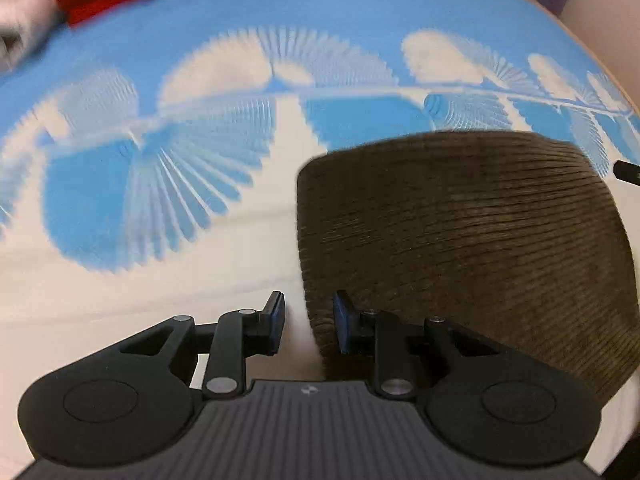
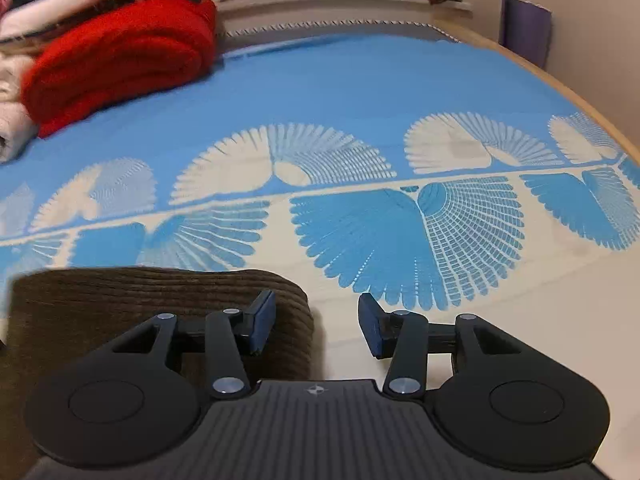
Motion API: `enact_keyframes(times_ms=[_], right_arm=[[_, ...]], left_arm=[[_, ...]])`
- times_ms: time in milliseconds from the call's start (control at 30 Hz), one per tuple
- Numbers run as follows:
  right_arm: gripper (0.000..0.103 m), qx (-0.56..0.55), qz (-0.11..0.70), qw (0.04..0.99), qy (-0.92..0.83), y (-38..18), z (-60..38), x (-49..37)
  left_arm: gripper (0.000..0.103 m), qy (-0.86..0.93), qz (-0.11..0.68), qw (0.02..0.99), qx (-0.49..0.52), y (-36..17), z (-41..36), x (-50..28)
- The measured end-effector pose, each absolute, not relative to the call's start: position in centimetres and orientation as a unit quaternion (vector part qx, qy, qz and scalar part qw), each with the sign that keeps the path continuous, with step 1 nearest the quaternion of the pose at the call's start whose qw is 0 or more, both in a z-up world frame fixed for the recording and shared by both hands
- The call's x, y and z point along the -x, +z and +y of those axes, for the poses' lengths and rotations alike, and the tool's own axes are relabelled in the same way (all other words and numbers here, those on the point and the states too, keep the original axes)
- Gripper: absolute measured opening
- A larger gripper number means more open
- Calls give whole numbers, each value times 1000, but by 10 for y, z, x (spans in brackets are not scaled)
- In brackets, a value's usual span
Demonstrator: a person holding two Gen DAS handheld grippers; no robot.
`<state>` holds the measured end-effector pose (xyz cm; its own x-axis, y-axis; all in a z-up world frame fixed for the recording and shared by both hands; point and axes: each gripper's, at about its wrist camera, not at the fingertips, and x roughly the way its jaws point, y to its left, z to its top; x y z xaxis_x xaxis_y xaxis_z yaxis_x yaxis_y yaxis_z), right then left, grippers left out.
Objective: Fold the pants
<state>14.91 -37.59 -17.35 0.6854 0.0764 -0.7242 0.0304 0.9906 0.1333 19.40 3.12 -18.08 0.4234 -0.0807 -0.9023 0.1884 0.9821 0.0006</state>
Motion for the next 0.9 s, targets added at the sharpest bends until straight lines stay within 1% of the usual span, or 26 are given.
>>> enact_keyframes(times_ms=[100, 133, 200, 233, 267, 333, 367, 433, 467, 500, 533, 567, 600, 633, 667, 700, 767, 800, 833, 867, 900], right_arm=[[51, -65, 394, 914, 72, -156, -376, -122], [54, -66, 399, 910, 94, -155, -374, -114], [60, -52, 423, 894, 137, -157, -366, -96], [67, -45, 445, 881, 156, -162, -361, -88], [70, -34, 474, 864, 169, -171, -355, -80], [70, 30, 534, 830, 160, -196, -342, -62], [73, 67, 542, 824, 150, -206, -338, -47], [73, 56, 529, 836, 136, -198, -341, -32], [73, 34, 525, 843, 117, -193, -346, -24], [73, 10, 519, 849, 100, -190, -352, -15], [73, -16, 516, 853, 84, -190, -358, -1], [71, -23, 513, 856, 67, -192, -361, 11], [70, -19, 505, 862, 41, -192, -361, 24], [67, -16, 486, 874, 13, -186, -359, 37], [68, -30, 455, 890, 2, -177, -357, 51], [69, -52, 428, 902, 0, -169, -356, 66], [81, -88, 388, 917, -7, -156, -351, 95], [84, -93, 373, 923, -6, -150, -347, 110], [90, -92, 361, 928, -5, -145, -343, 120], [93, -90, 347, 934, -9, -140, -339, 132], [94, -90, 332, 939, -11, -134, -335, 143]], left_arm=[[28, -109, 488, 864, -54, -152, 27, -169], [28, -119, 482, 866, -55, -148, 25, -160], [30, -133, 497, 855, -70, -157, 19, -149], [31, -136, 521, 838, -86, -169, 15, -141], [31, -135, 545, 821, -107, -182, 11, -132], [32, -123, 562, 803, -158, -196, 4, -108], [32, -116, 549, 809, -177, -193, 0, -94], [32, -103, 533, 819, -186, -182, -6, -73], [32, -97, 524, 827, -178, -174, -6, -60], [42, -94, 521, 831, -169, -169, -5, -51], [48, -94, 521, 834, -155, -165, -4, -39], [59, -91, 516, 840, -142, -160, -3, -24], [69, -87, 507, 846, -138, -155, -3, -12], [73, -80, 493, 855, -138, -150, -6, 5], [83, -73, 480, 863, -138, -144, -8, 20], [86, -69, 468, 871, -133, -139, -10, 34], [87, -69, 439, 889, -109, -129, -14, 61], [87, -67, 428, 896, -101, -124, -18, 70], [87, -63, 418, 901, -98, -120, -22, 78], [87, -57, 408, 906, -95, -117, -25, 85], [87, -51, 400, 911, -88, -114, -28, 90]])
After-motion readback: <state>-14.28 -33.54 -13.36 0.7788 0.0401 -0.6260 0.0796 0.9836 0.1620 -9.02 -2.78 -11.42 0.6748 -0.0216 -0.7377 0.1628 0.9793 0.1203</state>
